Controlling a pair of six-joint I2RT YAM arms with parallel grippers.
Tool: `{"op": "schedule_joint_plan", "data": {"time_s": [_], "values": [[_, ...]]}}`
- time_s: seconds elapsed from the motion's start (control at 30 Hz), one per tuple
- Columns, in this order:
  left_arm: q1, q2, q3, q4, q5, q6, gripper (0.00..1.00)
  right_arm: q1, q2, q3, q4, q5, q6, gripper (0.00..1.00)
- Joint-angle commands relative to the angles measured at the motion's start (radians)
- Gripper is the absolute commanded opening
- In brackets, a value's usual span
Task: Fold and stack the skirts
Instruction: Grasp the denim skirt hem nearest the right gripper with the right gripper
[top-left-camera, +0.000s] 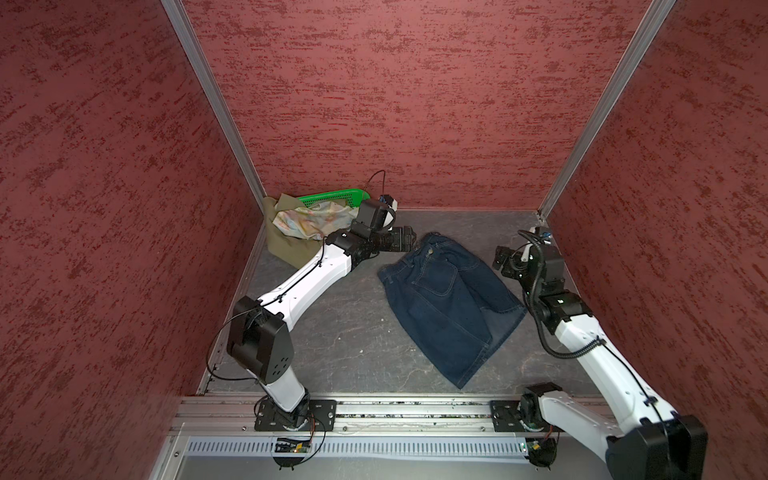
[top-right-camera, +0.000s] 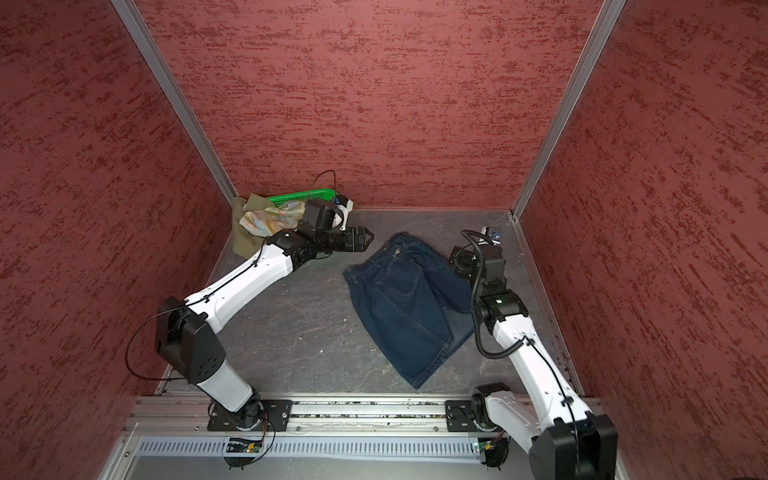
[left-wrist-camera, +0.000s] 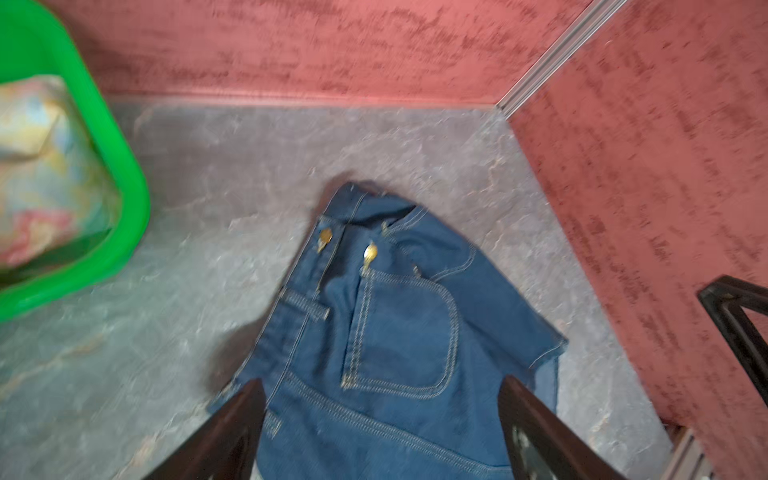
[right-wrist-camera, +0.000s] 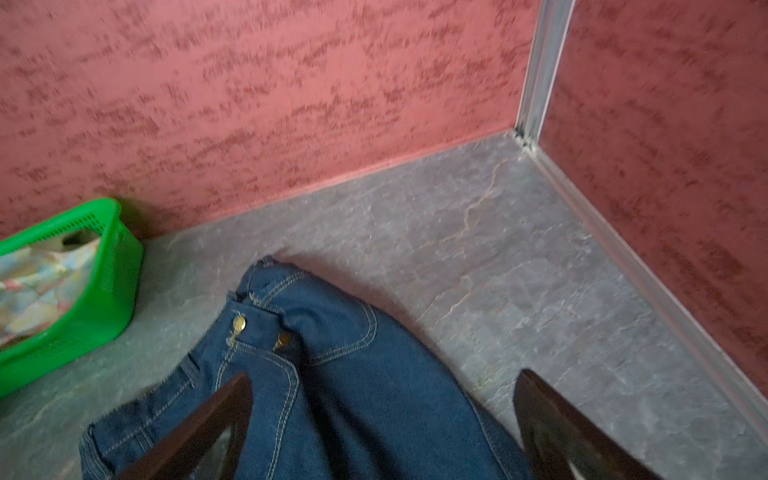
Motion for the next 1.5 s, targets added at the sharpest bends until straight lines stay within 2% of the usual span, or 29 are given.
{"op": "schedule_joint_plan", "data": {"time_s": [0.0, 0.17, 0.33, 0.57, 0.63, 0.7, 0.8, 0.83, 1.0, 1.1, 1.27, 1.47], "values": [[-0.001, 0.005, -0.096, -0.041, -0.052, 0.001, 0.88, 0.001, 0.057, -0.005, 0.011, -0.09, 0.021, 0.99], [-0.001, 0.047, -0.171, -0.035, -0.081, -0.01, 0.87, 0.005, 0.103, -0.014, 0.026, -0.144, 0.041, 0.99], [0.015, 0.121, -0.148, -0.007, -0.123, -0.003, 0.84, 0.021, 0.093, -0.059, 0.004, -0.153, 0.062, 0.99], [0.034, 0.259, -0.067, 0.015, -0.154, 0.019, 0.82, 0.07, 0.123, -0.092, -0.132, -0.098, 0.134, 0.98], [0.041, 0.299, -0.051, 0.033, -0.156, 0.027, 0.77, 0.087, 0.139, -0.1, -0.152, -0.103, 0.144, 0.98], [0.05, 0.332, -0.037, 0.05, -0.136, 0.03, 0.55, 0.113, 0.158, -0.113, -0.159, -0.113, 0.153, 0.98], [0.06, 0.363, -0.021, 0.065, -0.108, 0.032, 0.12, 0.145, 0.191, -0.127, -0.152, -0.122, 0.17, 0.98], [0.061, 0.365, -0.018, 0.065, -0.102, 0.034, 0.01, 0.151, 0.2, -0.131, -0.146, -0.128, 0.175, 0.98], [0.074, 0.323, -0.033, 0.076, -0.092, 0.038, 0.0, 0.163, 0.258, -0.159, -0.103, -0.153, 0.194, 0.94], [0.085, 0.265, -0.074, 0.105, -0.076, 0.038, 0.0, 0.163, 0.27, -0.179, -0.07, -0.16, 0.215, 0.89], [0.118, 0.177, -0.157, 0.159, -0.036, 0.01, 0.0, 0.147, 0.284, -0.196, -0.026, -0.127, 0.268, 0.87], [0.148, 0.129, -0.24, 0.198, -0.026, -0.004, 0.0, 0.075, 0.255, -0.258, 0.077, -0.215, 0.372, 0.83]]}}
